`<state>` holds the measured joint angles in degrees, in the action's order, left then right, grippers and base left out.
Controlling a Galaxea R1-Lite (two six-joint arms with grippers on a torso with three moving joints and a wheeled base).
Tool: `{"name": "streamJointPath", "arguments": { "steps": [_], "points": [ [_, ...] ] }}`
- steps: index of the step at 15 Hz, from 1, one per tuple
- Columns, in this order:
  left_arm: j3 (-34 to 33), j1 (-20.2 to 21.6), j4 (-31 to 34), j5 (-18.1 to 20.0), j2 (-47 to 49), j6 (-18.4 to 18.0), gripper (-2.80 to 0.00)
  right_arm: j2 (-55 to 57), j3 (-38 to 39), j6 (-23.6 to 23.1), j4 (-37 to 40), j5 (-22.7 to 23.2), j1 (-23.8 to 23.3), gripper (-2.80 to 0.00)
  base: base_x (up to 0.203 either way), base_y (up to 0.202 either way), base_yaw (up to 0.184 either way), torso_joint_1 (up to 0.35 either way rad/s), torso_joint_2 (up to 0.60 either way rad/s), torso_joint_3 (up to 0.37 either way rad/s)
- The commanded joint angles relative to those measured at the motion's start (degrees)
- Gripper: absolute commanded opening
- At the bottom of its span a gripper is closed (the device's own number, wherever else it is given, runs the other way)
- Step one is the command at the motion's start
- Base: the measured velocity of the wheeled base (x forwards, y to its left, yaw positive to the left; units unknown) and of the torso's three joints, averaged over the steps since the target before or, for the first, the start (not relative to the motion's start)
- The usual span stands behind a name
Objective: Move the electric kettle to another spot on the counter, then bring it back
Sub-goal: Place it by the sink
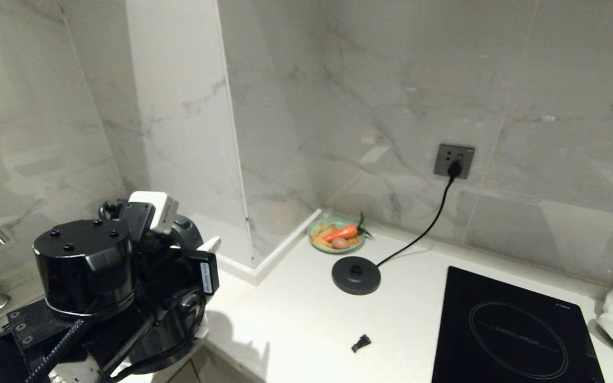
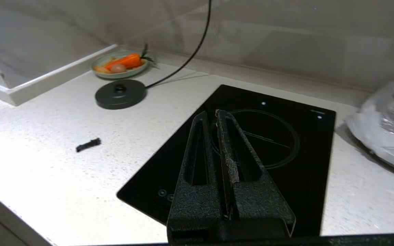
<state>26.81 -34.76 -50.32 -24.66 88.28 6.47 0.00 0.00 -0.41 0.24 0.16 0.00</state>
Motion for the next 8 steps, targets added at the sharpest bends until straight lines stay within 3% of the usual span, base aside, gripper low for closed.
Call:
{"name": "streamJointPath", "arguments": {
  "steps": [1,5,8],
  "points": [
    [0.59,-0.05,-0.38,-0.13,1.09,0.23,-2.8,0.0,0.0,-0.02,0.02,0.02,0.0,-2.8,0.003,-0.01,0.054,0.0,0.0,0.005],
    [5.87,1.0,-0.74,0.05,9.15,1.33,-2.8,0.0,0.0,-0.06,0.02,0.02,0.0,-2.8,0.0,0.0,0.0,0.0,0.0,0.0],
    [13.03,2.51,-7.1,1.4,18.71,0.72,-2.8,0.0,0.0,-0.02,0.01,0.02,0.0,-2.8,0.0,0.0,0.0,0.0,0.0,0.0]
  ]
}}
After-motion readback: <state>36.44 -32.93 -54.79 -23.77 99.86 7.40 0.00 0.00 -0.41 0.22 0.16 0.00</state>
